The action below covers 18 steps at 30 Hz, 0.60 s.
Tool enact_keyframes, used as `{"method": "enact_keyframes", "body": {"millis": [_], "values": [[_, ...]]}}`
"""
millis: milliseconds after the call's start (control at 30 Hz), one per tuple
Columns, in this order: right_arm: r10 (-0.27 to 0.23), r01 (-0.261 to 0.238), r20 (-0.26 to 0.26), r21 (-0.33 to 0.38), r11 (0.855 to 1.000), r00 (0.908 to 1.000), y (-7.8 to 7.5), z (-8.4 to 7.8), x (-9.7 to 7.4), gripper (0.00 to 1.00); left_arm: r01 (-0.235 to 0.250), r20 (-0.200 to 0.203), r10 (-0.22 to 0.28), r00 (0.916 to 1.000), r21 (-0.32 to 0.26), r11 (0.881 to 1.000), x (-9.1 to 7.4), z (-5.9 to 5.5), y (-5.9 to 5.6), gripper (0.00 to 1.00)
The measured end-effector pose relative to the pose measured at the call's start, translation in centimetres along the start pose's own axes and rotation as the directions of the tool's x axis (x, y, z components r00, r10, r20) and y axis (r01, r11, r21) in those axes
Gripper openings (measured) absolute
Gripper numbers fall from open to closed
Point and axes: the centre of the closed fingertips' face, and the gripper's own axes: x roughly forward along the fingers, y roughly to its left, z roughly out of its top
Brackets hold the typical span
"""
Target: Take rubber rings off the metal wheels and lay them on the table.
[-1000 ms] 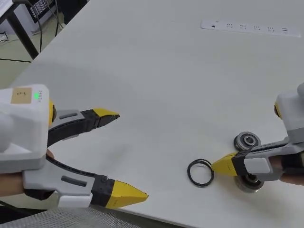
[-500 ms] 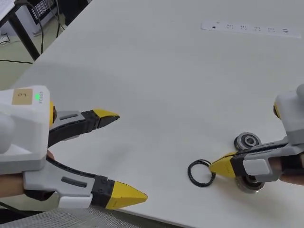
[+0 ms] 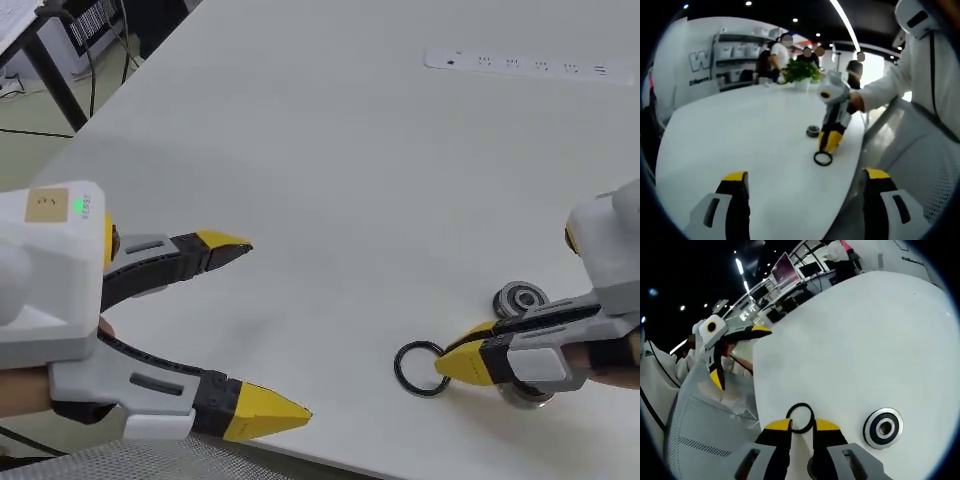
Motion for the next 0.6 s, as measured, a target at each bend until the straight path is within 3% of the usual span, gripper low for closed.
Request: {"method": "enact_keyframes", "body": {"millis": [600], "values": [[-0.025,0.027,0.058,-0.031,0.999,0.998,0.2,1.3,-2.3,0.15,-0.019,0.003,0.019,0.9998,0.011,1.0,-0.6,0.7,-0.1,0.97]]}}
